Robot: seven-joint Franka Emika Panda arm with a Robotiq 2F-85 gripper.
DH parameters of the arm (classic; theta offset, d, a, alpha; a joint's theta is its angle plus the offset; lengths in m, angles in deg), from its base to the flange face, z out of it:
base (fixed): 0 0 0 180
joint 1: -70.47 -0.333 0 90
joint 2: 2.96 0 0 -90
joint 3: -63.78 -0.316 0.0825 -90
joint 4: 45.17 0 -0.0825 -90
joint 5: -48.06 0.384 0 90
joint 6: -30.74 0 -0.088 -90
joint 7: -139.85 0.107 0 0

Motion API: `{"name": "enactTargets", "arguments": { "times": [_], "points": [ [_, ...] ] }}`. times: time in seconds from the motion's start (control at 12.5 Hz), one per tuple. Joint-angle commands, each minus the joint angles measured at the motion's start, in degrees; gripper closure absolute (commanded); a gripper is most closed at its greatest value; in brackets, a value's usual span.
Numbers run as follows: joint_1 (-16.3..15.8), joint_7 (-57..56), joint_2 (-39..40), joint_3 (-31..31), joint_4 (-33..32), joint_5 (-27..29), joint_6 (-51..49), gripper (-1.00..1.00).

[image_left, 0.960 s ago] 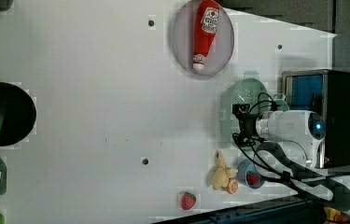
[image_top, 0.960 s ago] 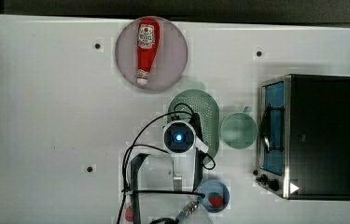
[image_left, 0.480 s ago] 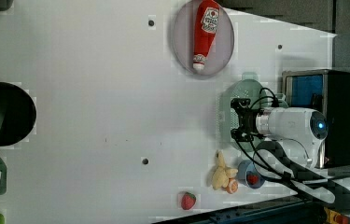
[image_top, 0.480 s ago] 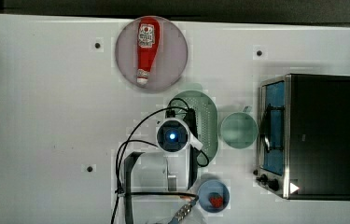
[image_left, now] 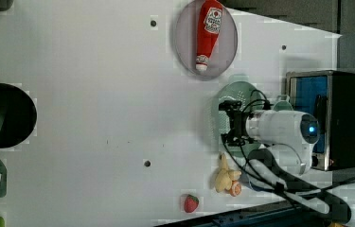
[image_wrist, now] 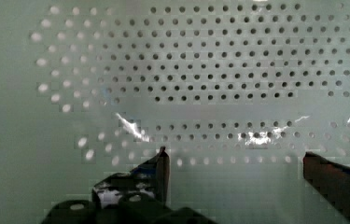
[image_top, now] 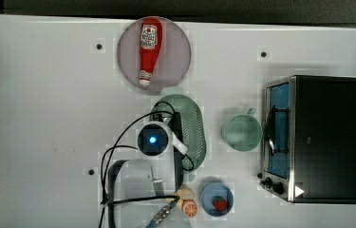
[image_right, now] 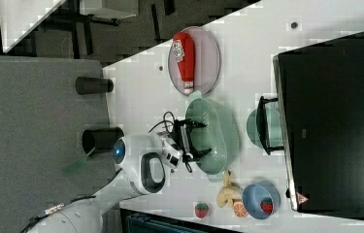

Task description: Drag strainer right to left.

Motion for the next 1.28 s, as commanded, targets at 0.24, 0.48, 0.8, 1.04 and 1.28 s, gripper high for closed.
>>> {"name": "enactTargets", "arguments": {
  "times": [0.24, 0.48, 0.8, 1.04, 1.28],
  "points": [
    [-5.15, 14.26, -1.01, -5.07, 0.51, 0.26, 0.08, -1.0],
    [-7.26, 14.54, -0.45, -5.95, 1.59, 0.27, -0.49, -1.0],
    [-9.9, 15.38, 1.51, -6.11, 5.36, 0.44, -3.73, -1.0],
    [-12.04, 18.54, 3.4, -6.2, 9.35, 0.56, -6.4, -1.0],
    [-14.83, 22.01, 5.38, -6.32, 13.24, 0.59, -8.09, -1.0]
  ]
}}
